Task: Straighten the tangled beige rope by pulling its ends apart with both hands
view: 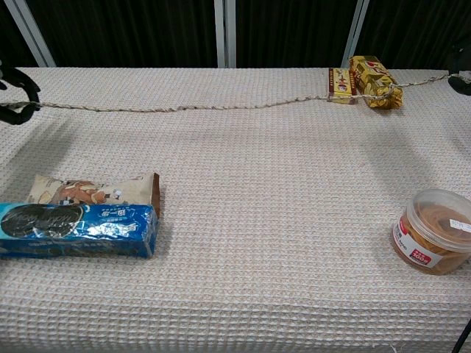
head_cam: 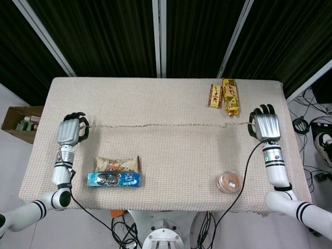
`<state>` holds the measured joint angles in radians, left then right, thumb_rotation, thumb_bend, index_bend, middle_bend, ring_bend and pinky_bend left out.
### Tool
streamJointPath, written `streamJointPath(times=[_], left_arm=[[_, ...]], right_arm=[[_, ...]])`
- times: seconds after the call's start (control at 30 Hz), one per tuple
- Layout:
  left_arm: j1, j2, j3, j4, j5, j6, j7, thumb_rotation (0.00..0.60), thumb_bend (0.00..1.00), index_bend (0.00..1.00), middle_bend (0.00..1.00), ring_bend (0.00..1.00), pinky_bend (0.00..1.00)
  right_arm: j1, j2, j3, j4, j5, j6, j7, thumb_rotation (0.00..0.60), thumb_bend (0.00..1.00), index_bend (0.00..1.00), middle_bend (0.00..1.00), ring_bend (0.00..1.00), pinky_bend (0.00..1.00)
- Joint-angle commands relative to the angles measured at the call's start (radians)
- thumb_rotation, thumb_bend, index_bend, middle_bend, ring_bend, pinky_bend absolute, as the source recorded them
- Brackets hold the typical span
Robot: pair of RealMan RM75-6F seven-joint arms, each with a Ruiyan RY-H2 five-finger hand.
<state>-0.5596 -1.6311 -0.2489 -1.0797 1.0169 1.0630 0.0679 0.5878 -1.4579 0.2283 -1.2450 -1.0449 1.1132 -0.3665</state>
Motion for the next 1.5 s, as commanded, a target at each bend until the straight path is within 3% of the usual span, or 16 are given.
streamJointPath(times=[0.03, 0.67, 1.03, 1.17, 1.3, 1.4, 1.5], left_arm=[[0.012, 0.008, 0.004, 0.017, 0.001, -0.012, -0.017, 0.6, 0.54, 0.61, 0.24, 0.16, 0.16], [0.013, -0.035, 0.009, 0.177, 0.027, -0.102, -0.066, 0.6, 0.54, 0.61, 0.24, 0.16, 0.16], [0.015, -0.064, 0.01, 0.247, 0.045, -0.139, -0.103, 0.6, 0.53, 0.61, 0.24, 0.16, 0.16], [0.01, -0.077, 0.014, 0.272, 0.06, -0.149, -0.113, 0.6, 0.53, 0.6, 0.24, 0.16, 0.16], [0.009, -0.086, 0.018, 0.285, 0.077, -0.143, -0.111, 0.6, 0.52, 0.57, 0.23, 0.16, 0.16], [0.009, -0.086, 0.02, 0.284, 0.074, -0.152, -0.087, 0.6, 0.51, 0.48, 0.22, 0.16, 0.16], [0.012, -0.074, 0.017, 0.258, 0.06, -0.163, -0.057, 0.6, 0.49, 0.32, 0.19, 0.15, 0.16]], right_arm=[[-0.007, -0.006, -0.006, 0.017, 0.003, -0.007, 0.006, 0.6, 0.78, 0.81, 0.37, 0.15, 0.17], [-0.009, -0.148, -0.042, 0.263, -0.037, -0.078, 0.06, 0.6, 0.78, 0.81, 0.37, 0.15, 0.17], [-0.017, -0.2, -0.094, 0.374, -0.138, -0.075, 0.09, 0.6, 0.77, 0.81, 0.37, 0.15, 0.17], [-0.023, -0.228, -0.113, 0.43, -0.185, -0.059, 0.121, 0.6, 0.72, 0.8, 0.37, 0.15, 0.16], [-0.033, -0.25, -0.117, 0.473, -0.206, -0.045, 0.141, 0.6, 0.57, 0.73, 0.36, 0.15, 0.15], [-0.041, -0.256, -0.113, 0.482, -0.207, -0.044, 0.141, 0.6, 0.48, 0.63, 0.35, 0.14, 0.14], [-0.049, -0.247, -0.096, 0.465, -0.195, -0.048, 0.148, 0.6, 0.4, 0.49, 0.32, 0.11, 0.13]])
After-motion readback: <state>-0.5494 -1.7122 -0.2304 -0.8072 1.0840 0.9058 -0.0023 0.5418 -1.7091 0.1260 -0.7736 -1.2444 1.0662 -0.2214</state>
